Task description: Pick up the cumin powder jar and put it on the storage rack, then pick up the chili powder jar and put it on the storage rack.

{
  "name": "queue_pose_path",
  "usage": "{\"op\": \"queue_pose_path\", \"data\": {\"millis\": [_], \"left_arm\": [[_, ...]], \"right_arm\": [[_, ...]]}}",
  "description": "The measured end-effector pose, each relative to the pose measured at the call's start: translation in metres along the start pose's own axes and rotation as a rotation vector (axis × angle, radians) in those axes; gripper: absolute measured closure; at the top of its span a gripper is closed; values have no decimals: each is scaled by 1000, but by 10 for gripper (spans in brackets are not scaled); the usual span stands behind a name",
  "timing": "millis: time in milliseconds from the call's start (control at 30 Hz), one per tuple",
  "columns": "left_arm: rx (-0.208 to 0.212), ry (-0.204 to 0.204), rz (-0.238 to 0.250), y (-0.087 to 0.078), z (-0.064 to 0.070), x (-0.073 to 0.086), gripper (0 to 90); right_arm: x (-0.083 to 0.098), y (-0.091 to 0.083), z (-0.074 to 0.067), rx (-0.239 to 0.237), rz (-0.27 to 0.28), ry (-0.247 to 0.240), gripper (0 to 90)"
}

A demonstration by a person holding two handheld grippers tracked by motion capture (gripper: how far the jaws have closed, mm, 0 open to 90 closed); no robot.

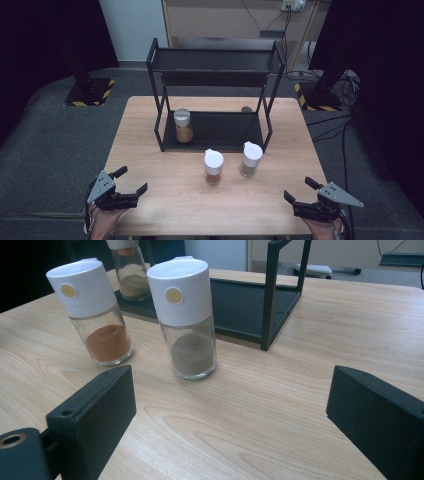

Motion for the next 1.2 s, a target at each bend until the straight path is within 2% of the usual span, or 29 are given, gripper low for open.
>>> {"op": "queue_pose_path", "data": {"millis": [167,600,1067,1200], "left_arm": [[16,-6,-16,1,-1,2,14],[38,5,-17,0,1,2,7],[61,11,-29,3,1,2,7],[59,16,-40,3,2,2,7]], "right_arm": [[0,0,0,0,0,3,58],[0,0,1,-5,0,5,58],[-3,-3,-4,-6,24,-5,50],[-6,-5,-3,-6,25,9,52]]}}
Point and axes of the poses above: each handheld gripper's, and its own axes: y roughly forward along the jaws, x roughly out of its underside, z roughly to its right, the point moved 10 cm from there along y, roughly forward along the jaws, and after that the axes turned 13 degrees about y, right-handed, at the moved point
